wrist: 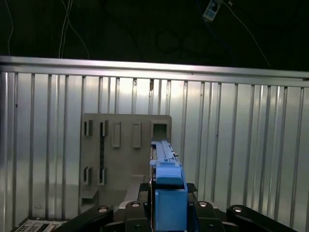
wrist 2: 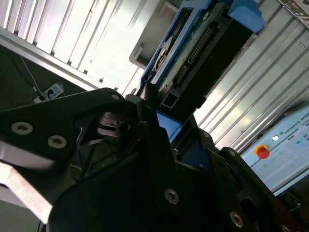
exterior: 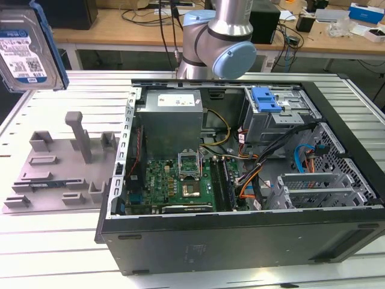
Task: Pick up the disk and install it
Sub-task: 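Pick up the disk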
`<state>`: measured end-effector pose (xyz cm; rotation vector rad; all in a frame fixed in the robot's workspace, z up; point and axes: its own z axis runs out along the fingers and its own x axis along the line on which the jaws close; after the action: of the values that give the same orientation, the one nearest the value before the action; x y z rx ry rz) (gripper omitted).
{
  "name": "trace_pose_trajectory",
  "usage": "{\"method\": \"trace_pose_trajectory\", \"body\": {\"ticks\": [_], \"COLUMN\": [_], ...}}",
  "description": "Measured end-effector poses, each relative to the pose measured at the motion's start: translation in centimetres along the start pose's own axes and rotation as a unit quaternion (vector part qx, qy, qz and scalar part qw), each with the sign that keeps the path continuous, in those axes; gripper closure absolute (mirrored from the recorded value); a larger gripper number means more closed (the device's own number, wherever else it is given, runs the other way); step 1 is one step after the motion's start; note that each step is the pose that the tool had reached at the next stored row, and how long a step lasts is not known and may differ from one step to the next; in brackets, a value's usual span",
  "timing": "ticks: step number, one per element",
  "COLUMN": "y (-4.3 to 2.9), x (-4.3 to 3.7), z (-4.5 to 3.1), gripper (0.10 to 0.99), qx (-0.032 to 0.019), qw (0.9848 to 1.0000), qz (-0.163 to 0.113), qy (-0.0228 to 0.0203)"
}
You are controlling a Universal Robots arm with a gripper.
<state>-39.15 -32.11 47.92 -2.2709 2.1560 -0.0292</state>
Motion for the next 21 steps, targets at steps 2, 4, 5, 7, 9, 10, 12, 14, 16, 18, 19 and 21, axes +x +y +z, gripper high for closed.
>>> {"method": "trace_pose_trajectory", "body": {"ticks": [2, 4, 5, 7, 9, 10, 12, 14, 16, 18, 19, 21], "y": [-0.12, -0.13, -0.13, -0.13, -0.13, -0.13, -0.34, -0.95, -1.52, -1.96, -2.09, -2.54], "x": [0.14, 0.17, 0.17, 0.18, 0.18, 0.18, 0.35, 0.69, 1.05, 1.46, 1.62, 2.16], "z": [-0.97, -1.12, -1.11, -1.12, -1.12, -1.12, -1.1, -1.09, -1.07, -1.06, -1.06, -1.05], "gripper": [0.718, 0.718, 0.718, 0.718, 0.718, 0.718, 0.718, 0.718, 0.718, 0.718, 0.718, 0.718], "qx": [0.0, 0.0, 0.0001, 0.0, 0.0, 0.0, 0.0, 0.0, -0.0003, -0.0007, -0.001, -0.0019], "qw": [1.0, 1.0, 1.0, 1.0, 1.0, 1.0, 1.0, 1.0, 1.0, 1.0, 1.0, 1.0], "qz": [0.0, -0.001, -0.001, -0.001, -0.001, -0.001, -0.001, -0.001, -0.001, -0.001, -0.001, -0.001], "qy": [-0.0005, -0.0006, -0.0006, -0.0006, -0.0005, -0.0006, -0.0006, -0.0006, -0.0005, -0.0006, -0.0006, -0.0006]}}
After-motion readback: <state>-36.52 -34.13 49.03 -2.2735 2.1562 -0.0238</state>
